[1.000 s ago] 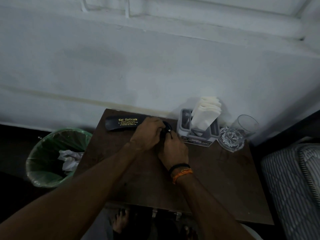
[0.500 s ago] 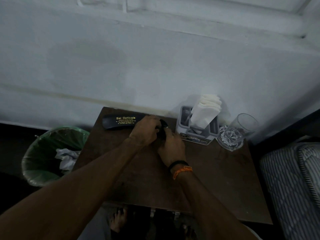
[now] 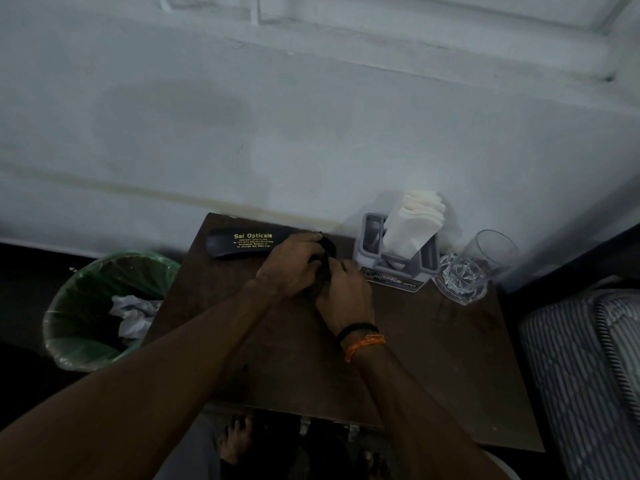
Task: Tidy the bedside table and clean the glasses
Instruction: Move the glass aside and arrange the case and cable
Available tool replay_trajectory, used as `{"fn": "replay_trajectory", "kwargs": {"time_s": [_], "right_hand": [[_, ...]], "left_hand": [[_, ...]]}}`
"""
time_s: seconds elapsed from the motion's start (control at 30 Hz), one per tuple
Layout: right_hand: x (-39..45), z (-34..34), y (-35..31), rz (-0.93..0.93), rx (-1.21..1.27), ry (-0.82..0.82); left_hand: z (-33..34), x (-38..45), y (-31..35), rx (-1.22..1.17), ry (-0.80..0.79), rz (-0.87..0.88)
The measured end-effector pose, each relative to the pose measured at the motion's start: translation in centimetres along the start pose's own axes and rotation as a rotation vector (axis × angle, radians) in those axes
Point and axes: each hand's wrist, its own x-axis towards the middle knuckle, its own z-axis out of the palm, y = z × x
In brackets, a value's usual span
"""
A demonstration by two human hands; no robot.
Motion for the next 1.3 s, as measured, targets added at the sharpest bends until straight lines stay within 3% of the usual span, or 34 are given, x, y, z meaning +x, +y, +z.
{"fn": "replay_trajectory", "kwargs": {"time_s": [0.27, 0.6, 0.73, 0.87, 0.97, 1.3], "right_hand": [[-0.4, -0.2, -0.5, -0.036, -0.027, 0.077], [-0.1, -0.1, -0.4, -0.014, -0.092, -0.01], [-0.1, 0.0, -0.5, -0.038, -0.129, 0.025], [0.0, -0.2, -0.7, -0.04, -0.181, 0.021], [0.0, -0.1, -1.0, -0.032, -0.191, 0.005], [-0.2, 0.7, -0.9, -0.004, -0.161, -0.07]], "left_hand": [[0.2, -0.1, -0.3, -0.015, -0.055, 0.006], [0.0, 0.4, -0.2, -0.033, -0.122, 0.039], [-0.1, -0.7, -1.6, -0.05, 0.009, 0.055], [-1.5, -1.8, -4.0, 0.121, 0.264, 0.048], [-3.2, -2.6, -5.8, 0.243, 0.308, -0.031], [-5.9, -2.0, -9.2, 0.182, 0.075, -0.107]]}}
